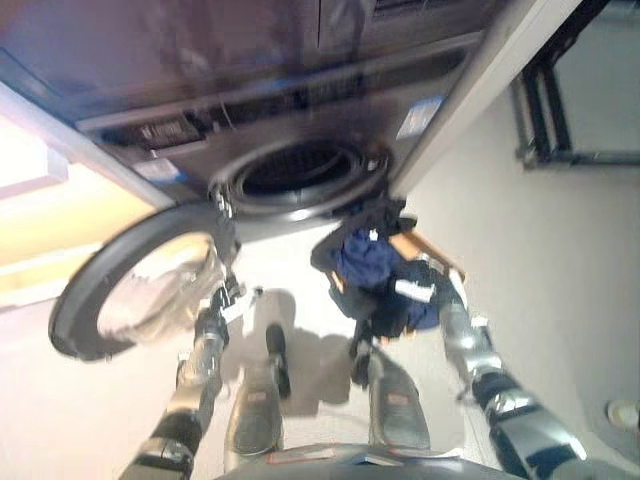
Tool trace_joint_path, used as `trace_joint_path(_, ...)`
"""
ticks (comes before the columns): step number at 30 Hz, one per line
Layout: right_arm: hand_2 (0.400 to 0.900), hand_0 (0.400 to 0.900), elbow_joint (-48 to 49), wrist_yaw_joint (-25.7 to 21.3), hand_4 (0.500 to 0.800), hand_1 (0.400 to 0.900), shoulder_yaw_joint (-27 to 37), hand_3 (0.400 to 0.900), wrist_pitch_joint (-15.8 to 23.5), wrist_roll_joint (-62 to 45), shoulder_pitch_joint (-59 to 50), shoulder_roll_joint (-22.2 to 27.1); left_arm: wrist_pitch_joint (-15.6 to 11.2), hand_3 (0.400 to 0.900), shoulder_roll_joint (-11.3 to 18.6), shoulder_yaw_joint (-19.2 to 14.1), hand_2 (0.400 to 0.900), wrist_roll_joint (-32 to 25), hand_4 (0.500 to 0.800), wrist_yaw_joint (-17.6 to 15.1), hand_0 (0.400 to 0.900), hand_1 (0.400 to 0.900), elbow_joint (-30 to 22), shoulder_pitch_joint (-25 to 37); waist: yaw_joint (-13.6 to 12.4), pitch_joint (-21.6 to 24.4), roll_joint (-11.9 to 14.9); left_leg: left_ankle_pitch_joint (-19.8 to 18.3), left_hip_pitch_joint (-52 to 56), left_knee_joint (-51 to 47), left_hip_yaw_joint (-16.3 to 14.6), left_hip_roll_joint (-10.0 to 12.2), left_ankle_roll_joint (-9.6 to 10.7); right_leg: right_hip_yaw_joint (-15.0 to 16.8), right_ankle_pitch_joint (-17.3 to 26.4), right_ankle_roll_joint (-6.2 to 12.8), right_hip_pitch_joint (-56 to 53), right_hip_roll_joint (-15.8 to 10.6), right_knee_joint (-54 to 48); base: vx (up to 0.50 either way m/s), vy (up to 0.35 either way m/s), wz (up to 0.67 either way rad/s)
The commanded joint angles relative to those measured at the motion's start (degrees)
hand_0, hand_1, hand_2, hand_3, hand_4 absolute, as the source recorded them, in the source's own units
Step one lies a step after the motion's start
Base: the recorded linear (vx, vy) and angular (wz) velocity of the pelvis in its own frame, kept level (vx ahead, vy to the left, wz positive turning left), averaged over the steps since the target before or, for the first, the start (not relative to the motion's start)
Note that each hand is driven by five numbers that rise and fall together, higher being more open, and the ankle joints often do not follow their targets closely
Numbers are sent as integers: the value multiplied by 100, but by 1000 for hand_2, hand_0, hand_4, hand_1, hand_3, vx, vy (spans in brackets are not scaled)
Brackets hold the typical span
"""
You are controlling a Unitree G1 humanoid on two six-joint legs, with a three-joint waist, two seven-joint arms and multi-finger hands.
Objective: Put the clothes in the basket into the washing machine.
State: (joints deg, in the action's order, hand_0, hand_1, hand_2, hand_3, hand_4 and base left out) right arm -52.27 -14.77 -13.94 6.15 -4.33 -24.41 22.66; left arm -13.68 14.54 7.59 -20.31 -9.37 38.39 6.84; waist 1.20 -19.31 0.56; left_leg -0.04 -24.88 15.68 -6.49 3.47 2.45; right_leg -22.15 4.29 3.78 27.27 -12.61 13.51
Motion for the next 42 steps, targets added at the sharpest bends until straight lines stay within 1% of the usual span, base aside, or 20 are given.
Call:
trace_joint_path(1,900,900,235,-488,800,900,-586,900,129,1124,-754,700,-648,900,276,168,900,79,800,-372,900,900,-1188,-46,-68,-118,61,-169,-1068,778,116,-177,-51,-23,-207,477,898,-202,764,-283,7,9)
trace_joint_path(2,900,900,155,-514,800,900,-711,900,110,1250,-963,768,-647,900,295,213,900,53,800,-384,900,900,-1327,4,-88,-143,35,-203,-1322,948,140,-176,-58,-8,-228,457,1148,-248,915,-269,10,8)
trace_joint_path(3,900,900,58,-563,800,900,-907,900,69,1497,-1320,955,-693,900,346,280,900,59,800,-431,900,900,-1507,115,-121,-209,5,-242,-1625,1149,125,-184,-61,-8,-271,451,1465,-310,1128,-232,11,7)
trace_joint_path(4,900,900,-92,-636,800,900,-1003,900,101,1596,-1592,1054,-728,900,364,367,900,54,800,-467,900,900,-1639,157,-141,-221,-24,-281,-1911,1348,127,-179,-62,6,-313,449,1729,-359,1308,-139,-6,10)
trace_joint_path(5,900,900,-292,-648,800,900,-1193,900,62,1762,-1932,1154,-765,900,433,447,900,29,800,-491,900,900,-1823,241,-199,-232,-73,-519,-2179,1630,195,-169,-11,80,-528,534,2047,-391,1675,-107,9,5)
trace_joint_path(7,900,900,-606,-834,800,900,-1468,900,23,2012,-2475,1263,-831,900,487,540,900,-7,800,-591,900,900,-2089,387,-250,-244,-121,-630,-2759,2052,194,-177,-23,115,-652,502,2601,-440,2117,-125,26,3)
trace_joint_path(9,900,900,-981,-969,800,900,-1629,900,-23,2157,-2859,1263,-861,900,508,645,900,-42,800,-675,900,900,-2270,524,-308,-228,-172,-707,-3250,2419,236,-197,-31,132,-757,451,3094,-478,2489,-125,25,4)
trace_joint_path(12,900,900,-1461,-1131,800,900,-1820,900,-73,2212,-3412,1258,-928,900,554,755,900,-109,800,-846,900,900,-2377,776,-383,-258,-242,-835,-3910,2968,298,-221,-49,193,-923,399,3816,-570,3090,-100,29,8)
trace_joint_path(15,900,900,-2001,-1281,800,900,-1948,900,-220,2338,-3858,1267,-968,900,639,793,900,-194,800,-949,900,900,-2701,897,-477,-295,-351,-968,-4533,3516,356,-236,-58,318,-1134,296,4474,-735,3695,-89,20,9)
trace_joint_path(17,900,900,-2276,-1370,800,900,-1873,900,-281,2322,-3924,1168,-990,900,608,831,900,-226,800,-1060,900,900,-2815,886,-541,-333,-410,-1035,-4829,3765,379,-240,-100,364,-1221,239,4815,-856,4007,-64,30,2)
trace_joint_path(18,900,900,-2460,-1400,800,900,-2056,900,-396,2589,-4003,1157,-988,900,606,849,900,-255,800,-1077,900,900,-2826,879,-566,-345,-430,-1072,-4988,3921,382,-249,-127,421,-1267,199,4984,-900,4176,-54,23,-1)
trace_joint_path(19,900,900,-2596,-1460,800,900,-2099,900,-463,2710,-4078,1117,-994,900,617,868,900,-276,800,-1091,900,900,-2851,872,-564,-362,-454,-1104,-5126,4049,392,-251,-154,468,-1313,164,5135,-933,4326,-42,32,-5)
trace_joint_path(21,900,900,-2894,-1503,800,900,-1977,900,-624,2784,-4084,981,-986,900,590,876,900,-333,800,-1205,900,900,-2952,823,-591,-398,-496,-1137,-5351,4240,413,-244,-206,551,-1373,115,5413,-990,4562,-27,34,-5)
trace_joint_path(23,900,900,-3030,-1604,800,900,-1888,900,-688,2822,-4093,944,-959,900,621,936,900,-289,800,-1264,900,900,-3076,788,-606,-433,-567,-1184,-5559,4476,423,-267,-261,631,-1433,82,5683,-1037,4844,-25,28,1)
trace_joint_path(26,900,900,-2965,-1486,800,900,-1755,900,-590,2655,-3971,926,-943,900,657,944,900,-287,800,-1231,900,900,-3191,727,-635,-446,-638,-1252,-5805,4792,456,-294,-327,728,-1510,52,5993,-1114,5207,-12,20,5)
trace_joint_path(28,900,900,-2957,-1370,800,900,-1900,900,-570,2826,-3925,868,-953,900,661,945,900,-352,800,-1163,900,900,-3107,658,-655,-436,-661,-1275,-5876,4918,454,-295,-355,758,-1521,32,6080,-1156,5319,10,-6,6)
trace_joint_path(30,900,900,-2942,-1314,800,900,-1826,900,-549,2725,-3892,793,-950,900,660,904,900,-429,800,-1147,900,900,-3032,604,-652,-408,-672,-1277,-5935,5003,463,-319,-381,805,-1504,27,6173,-1157,5391,17,-7,4)
trace_joint_path(31,400,400,-2911,-1288,500,400,-1816,400,-539,2702,-3865,772,-947,900,669,885,900,-464,800,-1152,900,900,-3024,582,-657,-391,-673,-1274,-5960,5036,461,-315,-385,848,-1502,23,6223,-1159,5433,19,-1,4)
trace_joint_path(35,400,400,-2814,-1281,500,400,-1757,400,-529,2631,-3751,761,-913,900,696,824,900,-482,800,-1137,900,900,-3039,471,-650,-339,-688,-1291,-5980,5155,489,-319,-407,888,-1534,9,6266,-1176,5558,24,-3,4)
trace_joint_path(42,400,400,-2792,-1316,500,400,-1557,400,-485,2439,-3503,815,-881,900,718,826,900,-500,800,-1101,900,900,-2957,432,-633,-203,-659,-1254,-5980,5153,476,-357,-417,908,-1470,4,6265,-1205,5535,12,-13,5)
